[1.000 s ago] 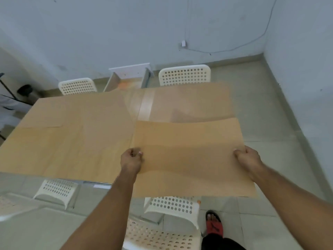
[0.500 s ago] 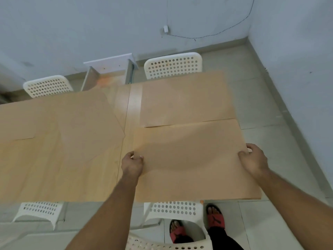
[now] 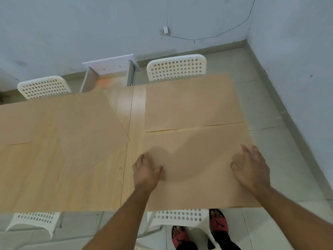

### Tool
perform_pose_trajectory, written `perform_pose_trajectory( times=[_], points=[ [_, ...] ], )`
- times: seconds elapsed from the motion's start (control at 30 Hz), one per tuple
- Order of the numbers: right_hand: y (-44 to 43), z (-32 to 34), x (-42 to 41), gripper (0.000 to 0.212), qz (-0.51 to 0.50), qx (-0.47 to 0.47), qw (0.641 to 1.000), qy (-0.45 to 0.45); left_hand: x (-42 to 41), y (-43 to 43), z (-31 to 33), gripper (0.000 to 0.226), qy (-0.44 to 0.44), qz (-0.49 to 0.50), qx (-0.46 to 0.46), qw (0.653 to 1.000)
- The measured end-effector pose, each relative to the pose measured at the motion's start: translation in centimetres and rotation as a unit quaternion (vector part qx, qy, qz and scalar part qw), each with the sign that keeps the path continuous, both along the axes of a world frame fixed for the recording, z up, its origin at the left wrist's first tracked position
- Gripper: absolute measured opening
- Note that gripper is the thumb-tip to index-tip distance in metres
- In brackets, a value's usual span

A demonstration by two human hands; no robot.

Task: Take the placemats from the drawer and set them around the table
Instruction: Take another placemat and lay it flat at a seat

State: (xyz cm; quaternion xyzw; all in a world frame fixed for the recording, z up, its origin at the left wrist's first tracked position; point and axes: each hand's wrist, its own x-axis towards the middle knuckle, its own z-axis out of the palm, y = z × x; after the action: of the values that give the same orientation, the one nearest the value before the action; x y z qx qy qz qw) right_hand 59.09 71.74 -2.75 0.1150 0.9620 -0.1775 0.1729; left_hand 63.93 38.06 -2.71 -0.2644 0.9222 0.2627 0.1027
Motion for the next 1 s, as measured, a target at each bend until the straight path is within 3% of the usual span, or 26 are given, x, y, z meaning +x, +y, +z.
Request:
perform_pose_trajectory(
  times=[0.1, 0.3, 1.0],
  points=[
    [-0.5, -0.9, 0.3, 0.079, 0.091, 0.034, 0.994, -0.059, 0.1, 0.1, -0.8, 0.099, -0.071, -0.089, -0.045, 0.993],
    [-1.4, -1.1, -0.2, 0.081, 0.082, 0.045, 0.993, -0.07, -0.2, -0.4, -1.5, 0.1, -0.107, -0.149, -0.07, 0.981],
    [-1.7, -1.3, -0.6, 0.082, 0.079, 0.053, 0.993, -0.067, -1.4, -0.6, -1.5, 0.099, -0.123, -0.154, -0.072, 0.978]
  ],
)
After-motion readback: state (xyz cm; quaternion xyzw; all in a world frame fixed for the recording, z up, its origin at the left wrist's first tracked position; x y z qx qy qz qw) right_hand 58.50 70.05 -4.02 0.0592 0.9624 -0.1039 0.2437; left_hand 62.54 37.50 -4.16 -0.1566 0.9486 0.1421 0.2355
